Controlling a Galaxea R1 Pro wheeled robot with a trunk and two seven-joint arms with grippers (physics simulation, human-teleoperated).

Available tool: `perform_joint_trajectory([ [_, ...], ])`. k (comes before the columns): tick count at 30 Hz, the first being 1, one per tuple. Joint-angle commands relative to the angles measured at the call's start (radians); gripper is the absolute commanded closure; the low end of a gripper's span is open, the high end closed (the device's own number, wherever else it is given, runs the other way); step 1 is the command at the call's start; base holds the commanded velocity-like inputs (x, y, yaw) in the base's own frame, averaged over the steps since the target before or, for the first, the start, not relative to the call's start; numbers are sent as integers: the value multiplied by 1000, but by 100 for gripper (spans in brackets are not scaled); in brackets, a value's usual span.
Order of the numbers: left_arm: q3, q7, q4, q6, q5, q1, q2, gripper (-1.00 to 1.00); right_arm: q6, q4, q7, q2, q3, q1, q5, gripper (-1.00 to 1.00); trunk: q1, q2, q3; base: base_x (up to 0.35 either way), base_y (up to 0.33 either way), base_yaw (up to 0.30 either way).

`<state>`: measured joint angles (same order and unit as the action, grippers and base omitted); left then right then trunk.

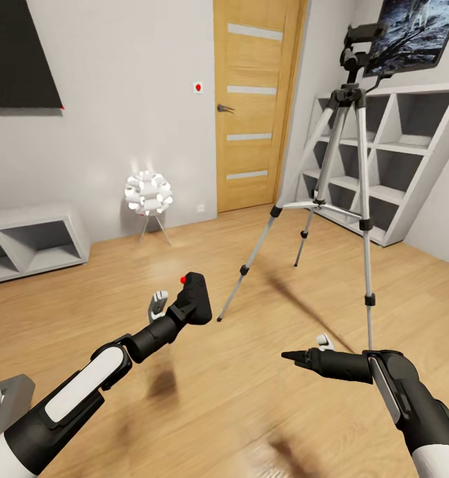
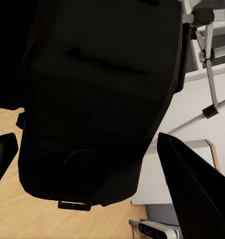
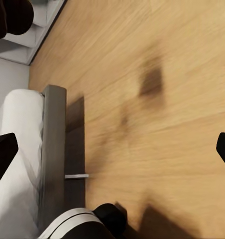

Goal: Attach the digital camera to the camera tripod in the bedroom.

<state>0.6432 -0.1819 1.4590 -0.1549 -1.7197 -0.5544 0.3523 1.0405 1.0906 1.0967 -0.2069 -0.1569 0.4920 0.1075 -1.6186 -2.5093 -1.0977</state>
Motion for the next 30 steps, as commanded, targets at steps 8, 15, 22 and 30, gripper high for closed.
perform_joint_trajectory([
  [8,1,-5,1,0,-8,-1,1,100,7,0,-1,0,0,0,4,-100,4,2,30,0,0,0],
  [15,1,-4,1,0,-8,-1,1,100,7,-1,-1,0,1,0,4,-100,7,3,57,0,0,0],
  [22,1,-5,1,0,-8,-1,1,100,7,-3,-1,0,3,0,4,-100,10,5,84,0,0,0],
  [30,1,-5,0,0,-9,-1,1,100,7,-3,-1,0,4,0,4,-100,14,7,115,0,0,0],
])
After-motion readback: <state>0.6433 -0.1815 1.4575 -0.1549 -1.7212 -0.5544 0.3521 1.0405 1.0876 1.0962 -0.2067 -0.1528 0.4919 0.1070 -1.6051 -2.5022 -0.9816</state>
